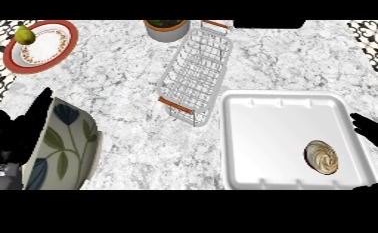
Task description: Pick the cupcake from the tray and place it in the tiered basket
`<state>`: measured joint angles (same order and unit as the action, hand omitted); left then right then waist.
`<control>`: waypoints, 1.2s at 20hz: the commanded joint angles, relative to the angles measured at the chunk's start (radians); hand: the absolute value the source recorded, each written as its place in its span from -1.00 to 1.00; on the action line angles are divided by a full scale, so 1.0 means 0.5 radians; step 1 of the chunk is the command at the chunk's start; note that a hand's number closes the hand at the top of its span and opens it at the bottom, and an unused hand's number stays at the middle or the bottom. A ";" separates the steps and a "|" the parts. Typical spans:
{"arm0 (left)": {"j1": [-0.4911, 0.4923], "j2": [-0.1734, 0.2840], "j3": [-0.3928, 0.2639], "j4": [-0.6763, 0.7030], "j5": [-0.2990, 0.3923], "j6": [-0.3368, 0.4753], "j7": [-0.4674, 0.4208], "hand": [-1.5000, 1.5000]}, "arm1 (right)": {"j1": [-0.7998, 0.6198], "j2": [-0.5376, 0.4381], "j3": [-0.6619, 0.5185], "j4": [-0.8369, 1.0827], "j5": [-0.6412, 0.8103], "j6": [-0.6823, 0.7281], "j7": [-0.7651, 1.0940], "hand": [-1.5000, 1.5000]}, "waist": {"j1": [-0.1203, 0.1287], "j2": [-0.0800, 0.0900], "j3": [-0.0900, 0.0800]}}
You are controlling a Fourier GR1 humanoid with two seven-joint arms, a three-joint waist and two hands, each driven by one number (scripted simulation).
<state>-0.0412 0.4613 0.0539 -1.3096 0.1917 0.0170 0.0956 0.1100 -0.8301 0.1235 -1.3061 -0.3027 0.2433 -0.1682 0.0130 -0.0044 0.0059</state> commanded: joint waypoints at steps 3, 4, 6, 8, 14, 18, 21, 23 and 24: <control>0.052 -0.076 -0.014 0.018 -0.008 -0.014 0.078 0.00 | -0.093 -0.098 -0.033 -0.217 -0.106 0.176 0.448 -1.00 | -0.030 0.006 -0.014; 0.192 -0.070 -0.018 -0.018 -0.001 -0.081 -0.009 0.00 | -0.110 -0.006 0.005 -0.236 -0.067 0.115 0.456 -1.00 | -0.019 0.006 -0.013; 0.157 -0.147 -0.085 -0.073 -0.068 0.007 0.033 0.00 | -0.250 -0.026 0.039 -0.134 -0.086 0.235 0.591 -1.00 | -0.004 0.010 -0.012; 0.174 -0.086 -0.036 -0.108 -0.053 -0.017 0.067 0.00 | -0.201 -0.087 0.069 -0.293 -0.118 0.294 0.764 -1.00 | -0.014 0.005 -0.013; 0.214 -0.078 0.074 0.099 -0.046 -0.111 -0.138 0.00 | -0.091 -0.172 0.003 -0.146 0.047 0.429 0.686 -1.00 | -0.033 0.009 -0.013; 0.228 -0.086 0.076 -0.050 -0.059 -0.131 -0.024 0.00 | -0.181 -0.113 -0.093 -0.136 0.026 0.453 0.878 -1.00 | -0.026 0.007 -0.012; 0.235 -0.165 0.032 -0.162 -0.078 -0.077 0.077 0.00 | -0.152 -0.062 -0.135 0.112 0.123 0.544 0.645 -1.00 | -0.019 0.009 -0.011; 0.212 -0.255 -0.061 -0.233 -0.201 0.062 0.154 0.00 | -0.148 0.004 -0.110 0.051 0.149 0.521 0.692 -1.00 | -0.022 0.007 -0.011; 0.084 -0.169 0.075 0.141 -0.108 -0.125 -0.070 0.00 | -0.151 -0.042 -0.144 0.012 0.096 0.602 0.714 -1.00 | -0.037 0.011 -0.013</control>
<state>0.0248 0.4118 0.0944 -1.3581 0.1308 -0.0034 0.1003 0.0339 -0.8572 0.0727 -1.3137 -0.2541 0.4979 0.1940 0.0004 -0.0066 0.0095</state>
